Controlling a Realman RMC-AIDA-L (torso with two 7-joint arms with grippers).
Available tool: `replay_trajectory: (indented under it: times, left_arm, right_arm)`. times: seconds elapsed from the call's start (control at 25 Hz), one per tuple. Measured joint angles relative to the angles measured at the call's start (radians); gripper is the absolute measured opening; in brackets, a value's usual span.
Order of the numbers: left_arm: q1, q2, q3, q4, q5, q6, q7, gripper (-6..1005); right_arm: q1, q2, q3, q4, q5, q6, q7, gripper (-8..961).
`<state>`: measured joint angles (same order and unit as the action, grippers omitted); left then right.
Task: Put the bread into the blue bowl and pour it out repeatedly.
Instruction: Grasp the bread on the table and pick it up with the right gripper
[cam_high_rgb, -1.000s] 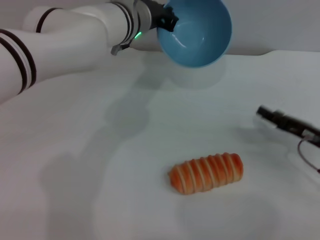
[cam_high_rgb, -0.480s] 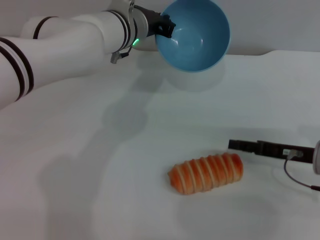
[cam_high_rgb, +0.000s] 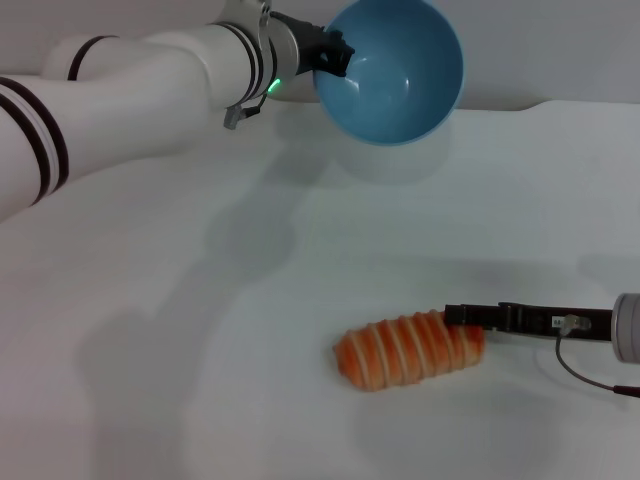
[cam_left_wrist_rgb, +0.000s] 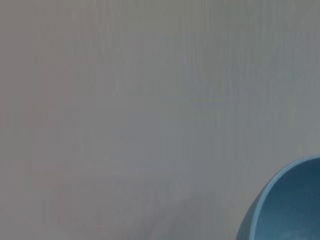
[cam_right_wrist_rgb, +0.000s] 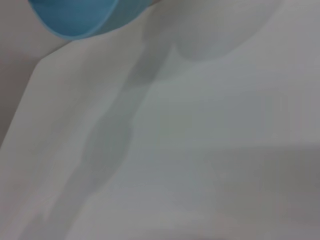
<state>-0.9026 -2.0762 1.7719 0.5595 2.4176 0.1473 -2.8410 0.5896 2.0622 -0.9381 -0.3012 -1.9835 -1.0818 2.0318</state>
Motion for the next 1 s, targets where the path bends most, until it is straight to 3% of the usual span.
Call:
replay_trajectory:
  times: [0.08,0.4,0.8,1.0]
  left_arm:
    - [0.003,0.000,0.000,-0.001,-0.005,0.000,0.000,-1]
    - [0.015,-0.001,0.000,0.004,-0.011,-0.006,0.000,0]
    - [0.015,-0.001,0.025,0.008,-0.012,-0.023,0.000,-1]
    - [0.013,0.001,0.026,0.002,-0.017,-0.003,0.000,-1]
  right_arm:
    - [0.000,0.001,0.000,-0.003,0.000,-0.001,-0.001,668]
    - [-0.002,0.001,0.005,-0.016,0.004,-0.023,-0.050,413]
    - [-0.022,0.004,0.013,-0.047,0.021,-0.099,-0.111,319]
    - [-0.045,0.001,0.013,-0.150,0.014,-0.173,-0.130,270]
